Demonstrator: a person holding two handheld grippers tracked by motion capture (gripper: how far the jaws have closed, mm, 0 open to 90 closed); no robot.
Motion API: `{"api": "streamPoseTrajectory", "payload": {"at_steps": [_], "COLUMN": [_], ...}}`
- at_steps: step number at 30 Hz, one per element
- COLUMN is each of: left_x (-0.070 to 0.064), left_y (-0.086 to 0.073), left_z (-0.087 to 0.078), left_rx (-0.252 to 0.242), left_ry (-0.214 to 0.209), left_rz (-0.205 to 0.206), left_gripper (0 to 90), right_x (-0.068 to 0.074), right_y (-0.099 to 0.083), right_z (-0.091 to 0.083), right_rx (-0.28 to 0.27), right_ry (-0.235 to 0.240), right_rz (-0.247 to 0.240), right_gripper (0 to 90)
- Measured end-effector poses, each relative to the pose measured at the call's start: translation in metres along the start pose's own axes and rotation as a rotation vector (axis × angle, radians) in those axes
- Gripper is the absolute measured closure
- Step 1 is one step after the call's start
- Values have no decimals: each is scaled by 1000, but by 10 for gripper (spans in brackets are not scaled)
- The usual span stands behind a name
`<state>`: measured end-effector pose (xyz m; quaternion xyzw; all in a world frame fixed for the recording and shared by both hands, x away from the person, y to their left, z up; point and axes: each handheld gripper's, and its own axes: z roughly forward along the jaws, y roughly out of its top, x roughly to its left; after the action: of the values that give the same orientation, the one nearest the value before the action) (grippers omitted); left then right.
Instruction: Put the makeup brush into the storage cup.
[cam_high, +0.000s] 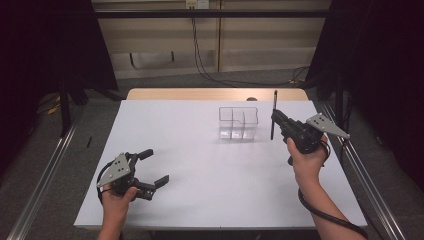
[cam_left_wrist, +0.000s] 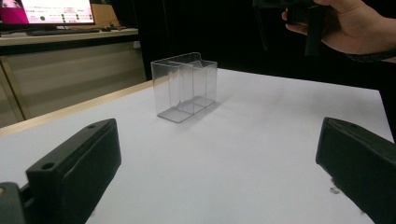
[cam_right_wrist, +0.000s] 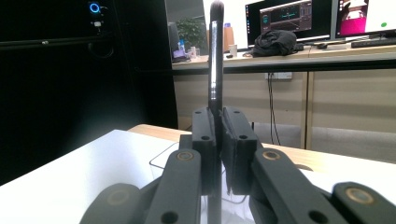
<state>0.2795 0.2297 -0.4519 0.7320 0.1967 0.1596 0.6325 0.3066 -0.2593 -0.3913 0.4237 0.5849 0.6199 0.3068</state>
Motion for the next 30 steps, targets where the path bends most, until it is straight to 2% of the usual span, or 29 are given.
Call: {"api": "streamPoseTrajectory", "payload": {"at_steps": [30], "left_x": [1], "left_y": [-1], "left_z": [0], "left_rx": [-7], "left_ry": [-2], "left_rz": [-5], "left_gripper": [0], "right_x": [2], "right_y": [12], "right_z": [21], "right_rx": [-26], "right_ry": [11], "right_rz": [-18], "right_gripper": [844]}}
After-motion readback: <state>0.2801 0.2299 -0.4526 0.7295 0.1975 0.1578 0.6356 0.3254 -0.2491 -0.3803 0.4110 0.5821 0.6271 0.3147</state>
